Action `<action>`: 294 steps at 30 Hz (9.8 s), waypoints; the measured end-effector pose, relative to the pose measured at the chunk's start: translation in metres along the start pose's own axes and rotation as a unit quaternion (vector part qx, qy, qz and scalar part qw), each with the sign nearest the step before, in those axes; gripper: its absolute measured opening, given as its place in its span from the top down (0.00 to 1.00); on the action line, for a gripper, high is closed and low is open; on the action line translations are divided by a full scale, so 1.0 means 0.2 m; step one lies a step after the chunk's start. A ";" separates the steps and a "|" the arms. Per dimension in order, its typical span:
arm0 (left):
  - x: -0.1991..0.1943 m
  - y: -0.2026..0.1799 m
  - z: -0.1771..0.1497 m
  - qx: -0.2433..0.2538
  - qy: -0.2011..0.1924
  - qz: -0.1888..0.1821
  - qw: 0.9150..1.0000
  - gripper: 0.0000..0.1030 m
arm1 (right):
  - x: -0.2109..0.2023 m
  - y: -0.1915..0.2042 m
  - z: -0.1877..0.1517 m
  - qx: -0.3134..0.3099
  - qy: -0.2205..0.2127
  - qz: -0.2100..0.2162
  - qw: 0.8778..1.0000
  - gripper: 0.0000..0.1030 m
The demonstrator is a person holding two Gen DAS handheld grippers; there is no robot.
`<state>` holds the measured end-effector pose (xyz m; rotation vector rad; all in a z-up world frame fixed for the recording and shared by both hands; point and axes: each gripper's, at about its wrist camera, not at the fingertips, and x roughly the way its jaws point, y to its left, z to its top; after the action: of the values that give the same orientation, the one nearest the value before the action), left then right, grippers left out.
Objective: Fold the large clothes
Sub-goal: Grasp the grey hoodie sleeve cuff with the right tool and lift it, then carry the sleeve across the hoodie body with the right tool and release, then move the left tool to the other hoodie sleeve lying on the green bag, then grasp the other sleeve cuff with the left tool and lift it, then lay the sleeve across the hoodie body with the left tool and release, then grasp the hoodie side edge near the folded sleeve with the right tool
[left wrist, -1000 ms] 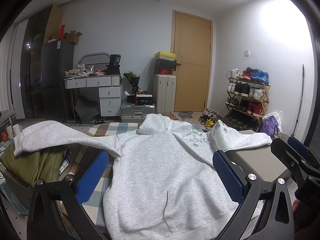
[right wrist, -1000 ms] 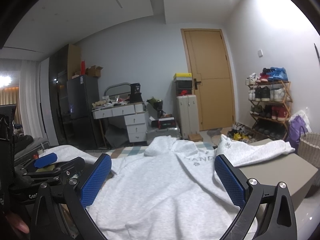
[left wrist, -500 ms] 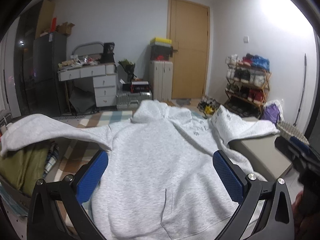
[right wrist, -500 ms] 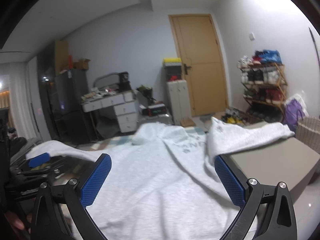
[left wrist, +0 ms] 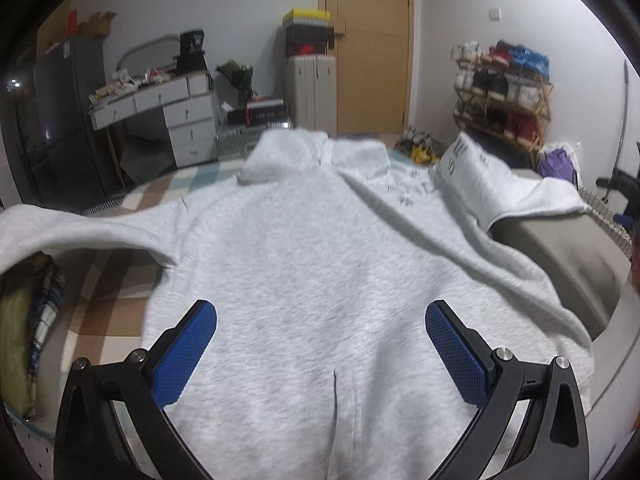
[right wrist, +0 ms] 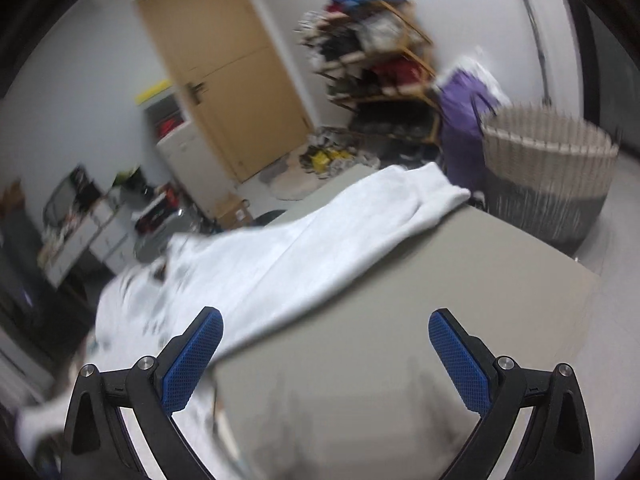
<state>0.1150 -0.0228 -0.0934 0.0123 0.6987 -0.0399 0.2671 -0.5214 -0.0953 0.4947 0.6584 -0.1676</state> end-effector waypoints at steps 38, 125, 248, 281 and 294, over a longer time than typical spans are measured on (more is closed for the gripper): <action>-0.13 0.26 0.02 -0.040 -0.026 0.027 0.999 0.01 | -0.32 1.03 0.25 -0.190 -0.222 0.019 0.956 0.95; 2.02 -0.65 1.05 0.109 0.239 -0.033 0.964 0.02 | 0.63 0.93 -0.75 0.195 0.020 0.396 0.897 0.00; 0.65 1.12 -0.03 -0.171 0.056 -0.200 0.963 0.18 | 0.66 1.19 -0.84 0.040 0.048 0.313 0.948 0.00; 0.75 0.95 0.13 -0.134 0.027 -0.181 0.974 0.17 | 0.78 1.68 -0.71 -0.254 0.181 0.007 0.950 0.24; 0.77 0.94 0.14 -0.138 0.025 -0.185 0.973 0.17 | 0.81 1.66 -0.86 -0.359 0.182 -0.057 0.914 0.33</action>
<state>0.2576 0.1584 -0.1714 -0.3859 0.7454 -0.3006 0.4007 -0.1462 -0.1851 -0.2358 1.0517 0.0675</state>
